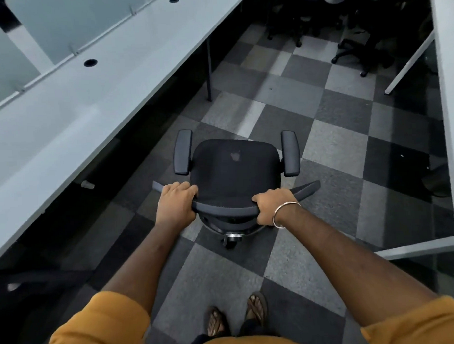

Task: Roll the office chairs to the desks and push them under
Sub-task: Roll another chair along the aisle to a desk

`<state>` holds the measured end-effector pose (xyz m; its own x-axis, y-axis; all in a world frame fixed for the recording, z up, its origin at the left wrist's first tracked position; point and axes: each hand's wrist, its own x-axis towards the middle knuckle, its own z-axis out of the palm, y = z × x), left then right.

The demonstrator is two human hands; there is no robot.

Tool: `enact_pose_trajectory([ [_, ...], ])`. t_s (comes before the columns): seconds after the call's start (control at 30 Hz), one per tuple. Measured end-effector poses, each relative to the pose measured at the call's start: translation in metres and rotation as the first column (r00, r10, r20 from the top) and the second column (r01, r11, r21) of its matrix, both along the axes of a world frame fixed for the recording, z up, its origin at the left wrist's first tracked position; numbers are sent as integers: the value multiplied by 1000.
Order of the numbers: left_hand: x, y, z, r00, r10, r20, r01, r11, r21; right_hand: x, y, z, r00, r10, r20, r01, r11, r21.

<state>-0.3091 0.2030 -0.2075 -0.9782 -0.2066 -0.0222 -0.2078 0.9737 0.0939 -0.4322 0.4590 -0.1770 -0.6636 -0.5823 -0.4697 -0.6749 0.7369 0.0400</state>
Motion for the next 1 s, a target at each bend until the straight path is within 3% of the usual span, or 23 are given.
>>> enact_pose_trajectory([
  [0.27, 11, -14, 1, 1000, -15, -22, 15, 1000, 10, 7, -14, -6, 991, 90, 95, -84, 994, -66],
  [0.5, 19, 10, 1, 998, 43, -42, -42, 999, 10, 1, 6, -11, 962, 270, 34, -259, 946, -196],
  [0.8, 41, 91, 0, 981, 193, -19, -193, 981, -9, -20, 71, -20, 852, 500, -156, -522, 782, -340],
  [1.0, 75, 169, 3, 948, 318, -24, -316, 947, 52, -33, 112, -21, 734, 659, -164, -668, 657, -349],
])
